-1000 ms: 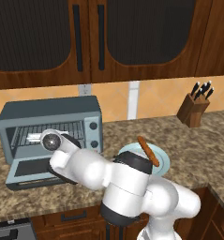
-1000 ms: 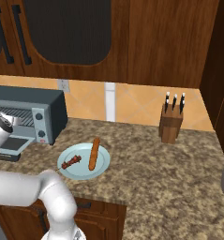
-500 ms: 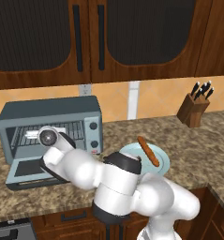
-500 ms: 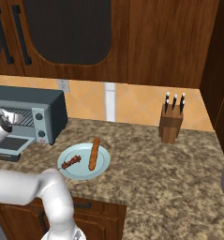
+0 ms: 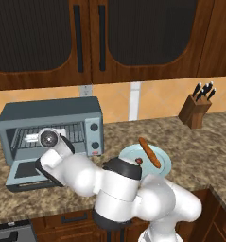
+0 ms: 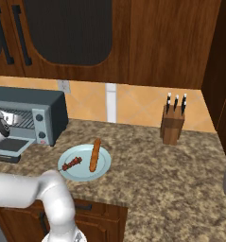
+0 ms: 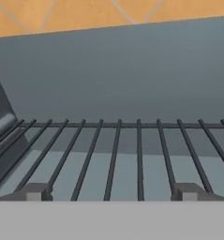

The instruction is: Pick up the kebab skewer and baguette bread, and place them inside the toaster oven. Close the toaster oven door and start by setting the timer.

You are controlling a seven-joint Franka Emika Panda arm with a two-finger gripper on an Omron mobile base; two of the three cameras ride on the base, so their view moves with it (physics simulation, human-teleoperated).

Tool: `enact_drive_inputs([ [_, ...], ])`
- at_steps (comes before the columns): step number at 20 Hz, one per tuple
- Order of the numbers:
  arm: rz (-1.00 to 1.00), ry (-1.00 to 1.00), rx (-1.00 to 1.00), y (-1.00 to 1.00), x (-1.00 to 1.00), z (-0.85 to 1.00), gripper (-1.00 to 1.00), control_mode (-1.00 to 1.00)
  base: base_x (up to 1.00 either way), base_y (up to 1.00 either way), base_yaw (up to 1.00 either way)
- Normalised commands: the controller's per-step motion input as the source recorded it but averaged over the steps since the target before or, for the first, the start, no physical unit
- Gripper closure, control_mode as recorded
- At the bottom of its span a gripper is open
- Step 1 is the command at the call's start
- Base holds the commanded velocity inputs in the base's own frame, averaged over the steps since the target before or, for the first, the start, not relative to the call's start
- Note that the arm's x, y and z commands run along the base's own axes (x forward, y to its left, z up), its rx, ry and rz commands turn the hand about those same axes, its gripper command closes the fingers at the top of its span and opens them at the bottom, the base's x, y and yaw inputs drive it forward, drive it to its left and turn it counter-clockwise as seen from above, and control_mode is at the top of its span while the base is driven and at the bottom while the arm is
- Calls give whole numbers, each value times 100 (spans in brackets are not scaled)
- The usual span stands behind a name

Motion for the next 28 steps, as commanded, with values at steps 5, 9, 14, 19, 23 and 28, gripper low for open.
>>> enact_drive_inputs([
  [5, 7, 5, 0, 0, -69, -72, -100, -100, 0, 0, 0],
  [9, 6, 29, 1, 0, -79, -42, -100, -100, 0, 0, 0],
  [14, 5, 37, 1, 0, -89, -43, -100, -100, 0, 0, 0],
  [19, 6, 27, 0, -3, -100, -68, -100, -100, 0, 0, 0],
  [23, 5, 23, 6, -38, -96, 6, -100, -100, 0, 0, 0],
  [28, 1, 3, 6, -80, -98, 83, -100, -100, 0, 0, 0],
])
